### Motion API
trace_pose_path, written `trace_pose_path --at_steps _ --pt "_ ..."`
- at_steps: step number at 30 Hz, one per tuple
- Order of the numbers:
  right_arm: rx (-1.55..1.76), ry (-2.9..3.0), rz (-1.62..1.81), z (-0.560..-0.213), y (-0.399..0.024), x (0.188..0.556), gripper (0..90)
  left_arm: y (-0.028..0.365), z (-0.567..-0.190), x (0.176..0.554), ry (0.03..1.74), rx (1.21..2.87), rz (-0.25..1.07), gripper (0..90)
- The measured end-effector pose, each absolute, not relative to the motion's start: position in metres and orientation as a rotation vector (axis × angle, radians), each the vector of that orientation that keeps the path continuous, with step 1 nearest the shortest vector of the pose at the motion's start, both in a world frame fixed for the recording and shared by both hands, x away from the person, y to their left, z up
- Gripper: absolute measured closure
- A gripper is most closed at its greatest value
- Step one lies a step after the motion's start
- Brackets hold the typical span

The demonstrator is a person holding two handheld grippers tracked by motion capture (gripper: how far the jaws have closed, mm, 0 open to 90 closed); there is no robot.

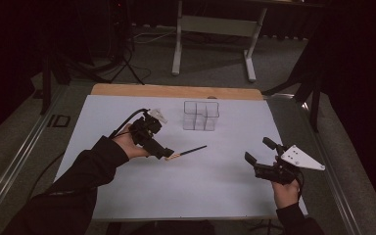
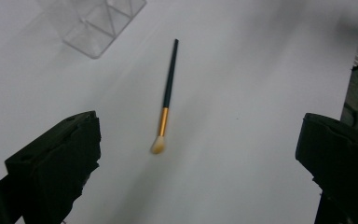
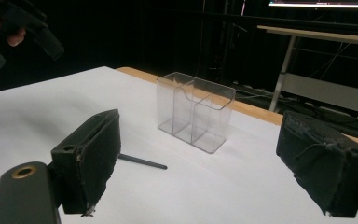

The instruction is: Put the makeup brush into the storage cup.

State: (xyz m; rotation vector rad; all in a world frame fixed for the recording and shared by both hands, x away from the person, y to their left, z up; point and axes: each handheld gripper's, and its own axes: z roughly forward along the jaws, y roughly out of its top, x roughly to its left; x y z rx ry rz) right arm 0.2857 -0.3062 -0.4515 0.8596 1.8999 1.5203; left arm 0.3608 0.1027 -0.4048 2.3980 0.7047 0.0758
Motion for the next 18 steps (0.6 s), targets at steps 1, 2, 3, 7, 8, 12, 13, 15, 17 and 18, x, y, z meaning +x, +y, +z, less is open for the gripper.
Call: trace_pose_path --at_steps 1,2,3,7,8,12,13,15,17,18 --pt "0.861 1.899 1.521 -0.452 -0.306 0.286 13.5 0.1 -0.405 0.362 0.701 2.406 0.072 0.9" --pt "0.861 1.899 1.521 -0.452 -0.306 0.286 13.5 0.098 -0.406 0.363 0.698 2.41 0.067 1.2" --pt "0.863 1.899 1.52 -0.452 -0.306 0.286 13.5 0.096 -0.408 0.365 0.696 2.42 0.061 1.2" --pt "0.864 1.9 1.52 -0.452 -0.307 0.286 13.5 0.086 -0.412 0.371 0.685 2.458 0.052 2.2" --pt "0.864 1.901 1.518 -0.452 -0.306 0.286 13.5 0.084 -0.413 0.373 0.686 2.462 0.038 2.3" --pt "0.861 1.902 1.517 -0.452 -0.306 0.286 13.5 0.075 -0.416 0.379 0.657 2.51 0.006 6.2" --pt "0.861 1.903 1.517 -0.452 -0.306 0.286 13.5 0.072 -0.417 0.38 0.654 2.521 0.007 6.2" --pt "0.863 1.903 1.515 -0.452 -0.306 0.286 13.5 0.067 -0.42 0.383 0.64 2.544 -0.006 7.0" --pt "0.861 1.905 1.515 -0.452 -0.306 0.286 13.5 0.063 -0.423 0.385 0.641 2.555 -0.015 8.4" --pt "0.861 1.905 1.515 -0.452 -0.306 0.286 13.5 0.061 -0.425 0.386 0.644 2.561 -0.025 8.4"
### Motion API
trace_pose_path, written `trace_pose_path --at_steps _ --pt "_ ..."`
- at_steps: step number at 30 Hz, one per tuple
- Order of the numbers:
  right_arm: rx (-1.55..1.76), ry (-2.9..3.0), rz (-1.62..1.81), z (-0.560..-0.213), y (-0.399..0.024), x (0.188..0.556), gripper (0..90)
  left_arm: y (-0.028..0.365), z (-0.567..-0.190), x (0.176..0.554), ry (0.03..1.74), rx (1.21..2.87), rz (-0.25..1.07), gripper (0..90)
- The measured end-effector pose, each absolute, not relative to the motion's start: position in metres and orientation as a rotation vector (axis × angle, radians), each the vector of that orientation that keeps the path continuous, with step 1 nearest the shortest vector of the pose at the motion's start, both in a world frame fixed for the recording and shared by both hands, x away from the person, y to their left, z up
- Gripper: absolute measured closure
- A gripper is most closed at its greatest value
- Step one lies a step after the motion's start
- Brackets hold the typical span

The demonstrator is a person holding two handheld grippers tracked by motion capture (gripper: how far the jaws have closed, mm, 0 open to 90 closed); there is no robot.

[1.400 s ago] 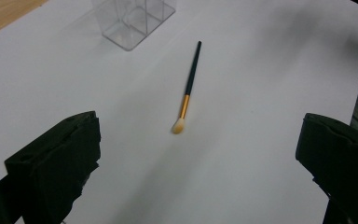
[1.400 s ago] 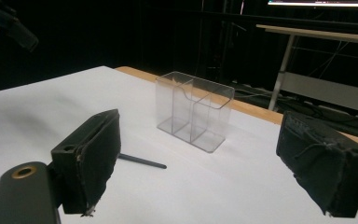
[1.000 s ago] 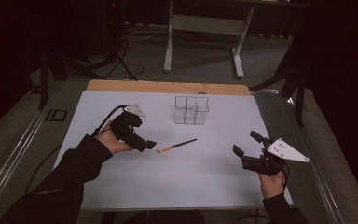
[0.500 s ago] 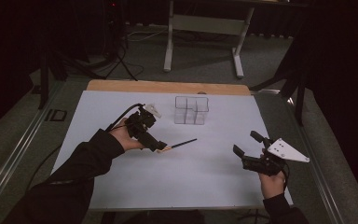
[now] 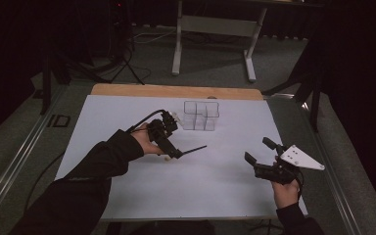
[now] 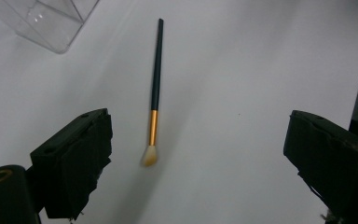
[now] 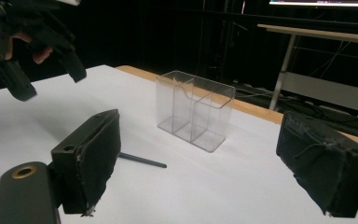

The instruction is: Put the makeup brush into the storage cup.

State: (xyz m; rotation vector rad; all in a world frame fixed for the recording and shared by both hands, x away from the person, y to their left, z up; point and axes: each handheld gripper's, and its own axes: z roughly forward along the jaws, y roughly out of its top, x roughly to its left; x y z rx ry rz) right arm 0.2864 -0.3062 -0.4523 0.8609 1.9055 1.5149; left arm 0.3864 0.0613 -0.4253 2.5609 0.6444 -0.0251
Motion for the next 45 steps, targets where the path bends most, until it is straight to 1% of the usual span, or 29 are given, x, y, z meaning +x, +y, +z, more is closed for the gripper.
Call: trace_pose_path --at_steps 1,6,14,17,18,19,23,25,30,32,34,39,42,45 --pt "0.86 1.907 1.515 -0.452 -0.306 0.286 13.5 0.059 -0.427 0.388 0.646 2.571 -0.021 10.4" --pt "0.861 1.903 1.513 -0.452 -0.306 0.286 13.5 0.052 -0.435 0.392 0.616 2.605 -0.046 14.8" --pt "0.859 1.904 1.518 -0.452 -0.306 0.286 13.5 0.041 -0.451 0.397 0.568 2.666 -0.089 17.8" --pt "0.858 1.906 1.52 -0.452 -0.307 0.286 13.5 0.036 -0.457 0.398 0.547 2.685 -0.104 23.9" --pt "0.858 1.906 1.519 -0.452 -0.307 0.286 13.5 0.035 -0.458 0.398 0.541 2.691 -0.104 28.5" --pt "0.858 1.906 1.519 -0.452 -0.307 0.286 13.5 0.034 -0.459 0.398 0.541 2.695 -0.107 28.5" --pt "0.858 1.906 1.521 -0.452 -0.307 0.286 13.5 0.03 -0.465 0.401 0.549 2.721 -0.082 34.8" --pt "0.857 1.907 1.52 -0.452 -0.306 0.286 13.5 0.029 -0.469 0.403 0.551 2.735 -0.081 36.1" --pt "0.858 1.912 1.519 -0.453 -0.306 0.287 13.5 0.029 -0.476 0.411 0.598 2.744 -0.056 42.4" --pt "0.857 1.914 1.517 -0.453 -0.306 0.287 13.5 0.028 -0.479 0.414 0.617 2.738 -0.063 44.3" --pt "0.858 1.915 1.517 -0.453 -0.306 0.287 13.5 0.027 -0.481 0.416 0.608 2.743 -0.077 48.4" --pt "0.858 1.913 1.52 -0.453 -0.307 0.287 13.5 0.025 -0.487 0.42 0.611 2.764 -0.065 52.8" --pt "0.859 1.914 1.521 -0.453 -0.307 0.287 13.5 0.023 -0.49 0.421 0.605 2.772 -0.03 53.3" --pt "0.857 1.916 1.521 -0.453 -0.307 0.287 13.5 0.022 -0.493 0.423 0.603 2.785 -0.035 55.4"
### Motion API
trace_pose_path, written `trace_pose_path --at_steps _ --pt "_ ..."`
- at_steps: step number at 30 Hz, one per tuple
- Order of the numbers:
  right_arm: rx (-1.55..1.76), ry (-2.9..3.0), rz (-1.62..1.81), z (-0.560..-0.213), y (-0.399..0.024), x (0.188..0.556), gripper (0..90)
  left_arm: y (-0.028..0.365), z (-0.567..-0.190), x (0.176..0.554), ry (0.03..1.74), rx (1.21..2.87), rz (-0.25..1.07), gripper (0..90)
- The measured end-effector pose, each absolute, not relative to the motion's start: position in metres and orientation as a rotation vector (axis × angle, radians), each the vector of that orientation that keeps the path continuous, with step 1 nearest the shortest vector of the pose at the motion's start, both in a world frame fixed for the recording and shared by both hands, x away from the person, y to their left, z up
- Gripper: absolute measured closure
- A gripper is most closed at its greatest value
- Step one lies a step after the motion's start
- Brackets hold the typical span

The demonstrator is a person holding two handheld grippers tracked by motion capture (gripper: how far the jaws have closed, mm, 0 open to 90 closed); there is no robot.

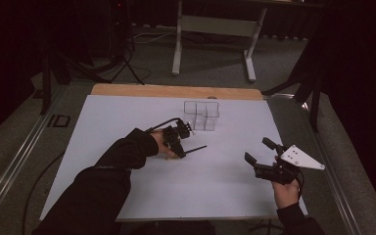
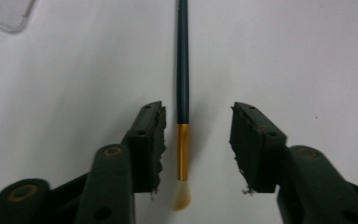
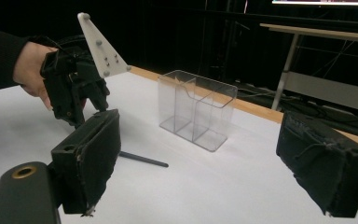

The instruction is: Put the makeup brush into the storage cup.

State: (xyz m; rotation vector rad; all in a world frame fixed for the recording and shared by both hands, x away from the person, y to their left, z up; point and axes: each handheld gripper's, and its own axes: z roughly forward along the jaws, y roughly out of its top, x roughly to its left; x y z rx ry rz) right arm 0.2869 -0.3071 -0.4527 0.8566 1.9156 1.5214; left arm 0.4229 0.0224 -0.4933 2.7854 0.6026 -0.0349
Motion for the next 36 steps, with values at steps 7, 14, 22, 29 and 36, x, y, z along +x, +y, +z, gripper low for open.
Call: trace_pose_path --at_steps 7,14,22,29,36 --pt "0.859 1.915 1.524 -0.453 -0.307 0.287 13.5 0.018 -0.5 0.426 0.591 2.807 -0.041 62.0" --pt "0.856 1.918 1.522 -0.453 -0.307 0.287 13.5 0.015 -0.508 0.426 0.602 2.84 -0.05 69.5" --pt "0.859 1.919 1.52 -0.453 -0.307 0.287 13.5 0.012 -0.511 0.424 0.576 2.857 -0.026 73.9" --pt "0.86 1.921 1.52 -0.453 -0.307 0.288 13.5 0.012 -0.511 0.423 0.578 2.855 0.001 77.2" --pt "0.864 1.923 1.523 -0.454 -0.307 0.288 13.5 0.01 -0.511 0.42 0.559 2.865 0.024 82.7"
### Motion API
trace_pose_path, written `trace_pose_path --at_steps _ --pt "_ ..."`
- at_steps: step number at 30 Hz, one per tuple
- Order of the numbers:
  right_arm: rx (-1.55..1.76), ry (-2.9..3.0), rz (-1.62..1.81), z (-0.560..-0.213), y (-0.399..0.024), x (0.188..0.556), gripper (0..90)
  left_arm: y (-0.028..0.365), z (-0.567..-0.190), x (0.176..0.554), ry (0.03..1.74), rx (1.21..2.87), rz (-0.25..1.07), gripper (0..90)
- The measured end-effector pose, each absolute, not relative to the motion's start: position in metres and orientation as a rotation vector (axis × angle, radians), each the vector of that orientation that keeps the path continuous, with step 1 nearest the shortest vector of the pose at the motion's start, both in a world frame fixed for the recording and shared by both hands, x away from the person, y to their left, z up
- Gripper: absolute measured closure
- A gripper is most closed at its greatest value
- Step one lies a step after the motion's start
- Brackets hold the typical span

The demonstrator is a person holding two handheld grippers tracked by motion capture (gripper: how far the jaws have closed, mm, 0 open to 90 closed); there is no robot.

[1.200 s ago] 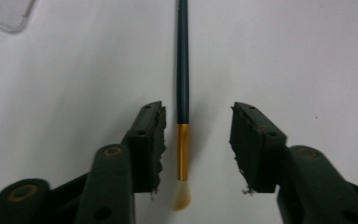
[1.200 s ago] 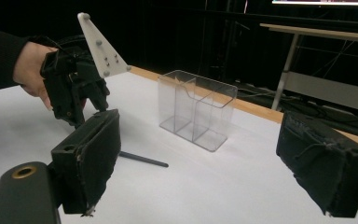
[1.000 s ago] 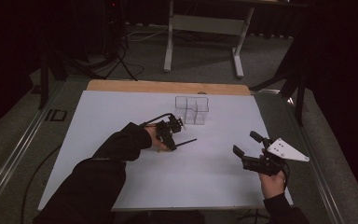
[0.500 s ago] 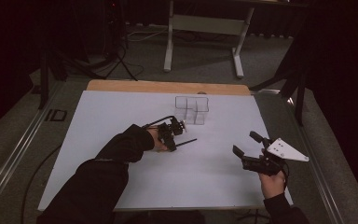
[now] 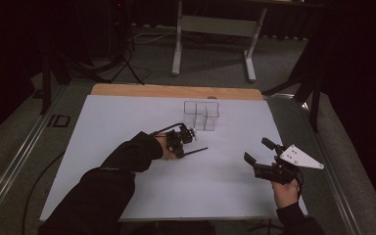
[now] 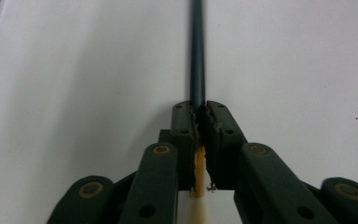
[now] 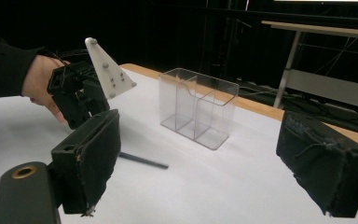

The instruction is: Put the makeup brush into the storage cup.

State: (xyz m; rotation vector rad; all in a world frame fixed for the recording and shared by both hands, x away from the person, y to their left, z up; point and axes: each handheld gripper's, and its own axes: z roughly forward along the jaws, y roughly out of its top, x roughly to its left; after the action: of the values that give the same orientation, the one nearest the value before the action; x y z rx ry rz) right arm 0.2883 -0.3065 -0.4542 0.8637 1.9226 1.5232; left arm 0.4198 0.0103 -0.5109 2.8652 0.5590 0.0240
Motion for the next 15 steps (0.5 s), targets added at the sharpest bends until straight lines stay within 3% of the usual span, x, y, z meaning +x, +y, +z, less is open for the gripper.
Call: trace_pose_path --at_steps 15 --pt "0.879 1.926 1.521 -0.456 -0.306 0.29 13.5 0.021 -0.499 0.418 0.537 2.864 -0.017 83.5"
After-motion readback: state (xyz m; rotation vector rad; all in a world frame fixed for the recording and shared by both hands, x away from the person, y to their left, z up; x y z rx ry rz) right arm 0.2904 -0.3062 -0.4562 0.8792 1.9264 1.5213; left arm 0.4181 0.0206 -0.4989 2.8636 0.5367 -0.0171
